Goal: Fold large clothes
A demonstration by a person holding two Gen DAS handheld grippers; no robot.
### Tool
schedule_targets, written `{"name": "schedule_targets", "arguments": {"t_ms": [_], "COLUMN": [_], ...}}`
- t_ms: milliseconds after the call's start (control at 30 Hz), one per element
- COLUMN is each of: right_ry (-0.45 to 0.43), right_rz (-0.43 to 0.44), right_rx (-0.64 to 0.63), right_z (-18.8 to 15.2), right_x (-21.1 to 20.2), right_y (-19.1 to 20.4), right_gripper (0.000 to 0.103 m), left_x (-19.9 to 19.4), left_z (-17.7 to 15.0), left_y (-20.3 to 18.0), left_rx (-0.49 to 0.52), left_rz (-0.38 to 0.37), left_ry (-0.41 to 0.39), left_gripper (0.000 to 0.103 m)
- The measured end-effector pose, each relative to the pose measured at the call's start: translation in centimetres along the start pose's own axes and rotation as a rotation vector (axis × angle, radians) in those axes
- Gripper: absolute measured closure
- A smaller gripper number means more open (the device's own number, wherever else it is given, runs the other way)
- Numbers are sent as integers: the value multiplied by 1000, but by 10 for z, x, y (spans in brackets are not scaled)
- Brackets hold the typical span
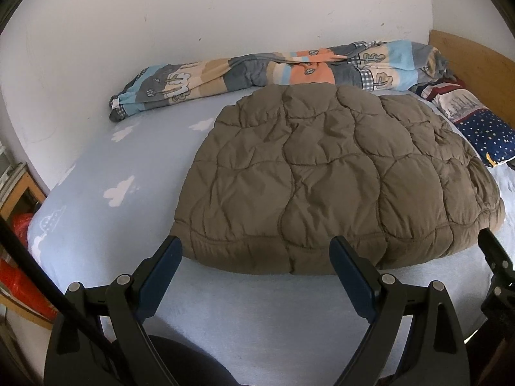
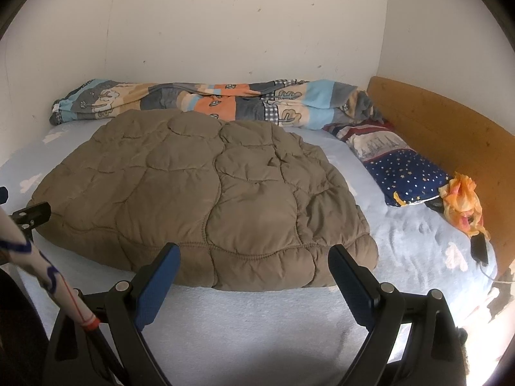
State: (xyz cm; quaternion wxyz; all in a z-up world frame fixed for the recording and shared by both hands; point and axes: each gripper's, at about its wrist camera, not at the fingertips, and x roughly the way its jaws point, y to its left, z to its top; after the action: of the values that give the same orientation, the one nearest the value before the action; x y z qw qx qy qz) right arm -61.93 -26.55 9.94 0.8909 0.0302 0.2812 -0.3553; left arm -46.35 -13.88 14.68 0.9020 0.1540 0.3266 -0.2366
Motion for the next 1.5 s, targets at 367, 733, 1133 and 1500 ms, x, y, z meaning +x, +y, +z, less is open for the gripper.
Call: {"name": "schedule_targets", "arguments": {"t_ms": [367,733,1133,1500], "right_ry": [-31,-3,9,18], "right_rz": [4,-20,-13,-27], "right_rx": [5,43,61,55], "right_z": [4,19,14,12], "right_x": [-20,-40,-45,-43], "right_y": [-6,-7,-14,-12], "right_gripper": [8,8,8,8], "left_x": [-35,-61,-70,-61], "left_z": [0,6,3,4], "left_y": [-4,0,-18,-25], "left_rx": [58,47,72,85], "left_rz": [13,19,8,1], "left_ry": [-68,-90,-84,-82], "left_gripper": [11,11,11,11]}}
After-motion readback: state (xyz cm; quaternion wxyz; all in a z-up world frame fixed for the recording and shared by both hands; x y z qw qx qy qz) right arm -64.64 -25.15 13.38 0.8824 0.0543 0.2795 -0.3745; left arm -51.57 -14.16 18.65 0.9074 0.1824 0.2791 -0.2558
